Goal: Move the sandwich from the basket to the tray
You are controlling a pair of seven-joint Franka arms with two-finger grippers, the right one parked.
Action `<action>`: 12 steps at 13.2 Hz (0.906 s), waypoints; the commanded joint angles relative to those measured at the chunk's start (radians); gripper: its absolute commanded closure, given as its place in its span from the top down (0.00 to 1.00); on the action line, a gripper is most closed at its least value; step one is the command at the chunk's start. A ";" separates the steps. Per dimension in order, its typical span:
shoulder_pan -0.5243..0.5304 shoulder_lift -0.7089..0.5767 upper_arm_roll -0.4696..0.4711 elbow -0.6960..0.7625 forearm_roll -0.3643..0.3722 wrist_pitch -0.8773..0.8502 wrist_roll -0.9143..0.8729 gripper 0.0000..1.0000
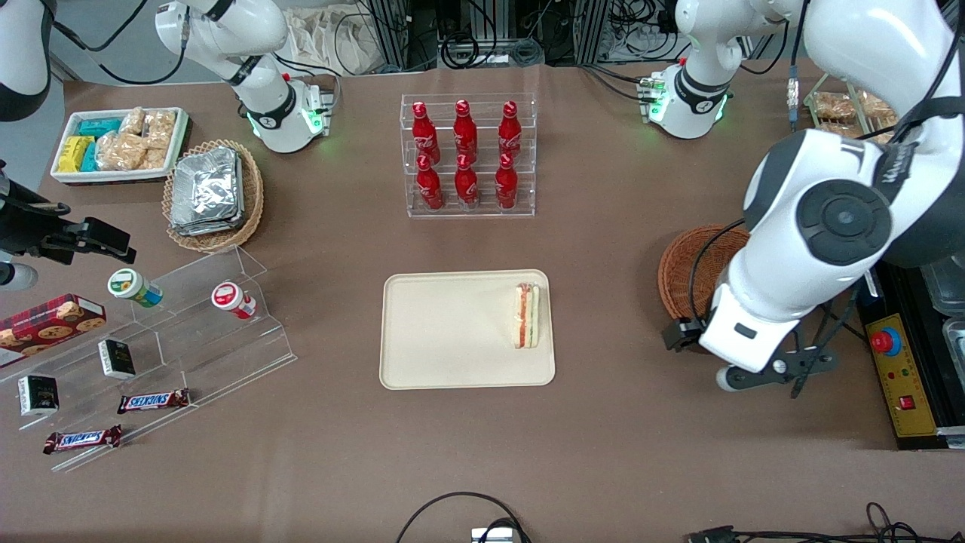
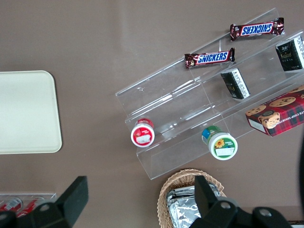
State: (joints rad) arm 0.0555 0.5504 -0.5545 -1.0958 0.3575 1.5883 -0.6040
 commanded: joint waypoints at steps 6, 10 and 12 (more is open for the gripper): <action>-0.039 -0.251 0.329 -0.189 -0.251 -0.018 0.366 1.00; -0.062 -0.412 0.447 -0.337 -0.268 -0.024 0.567 1.00; -0.066 -0.480 0.467 -0.387 -0.269 -0.031 0.576 1.00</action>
State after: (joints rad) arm 0.0091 0.1771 -0.1209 -1.3782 0.1062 1.5577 -0.0549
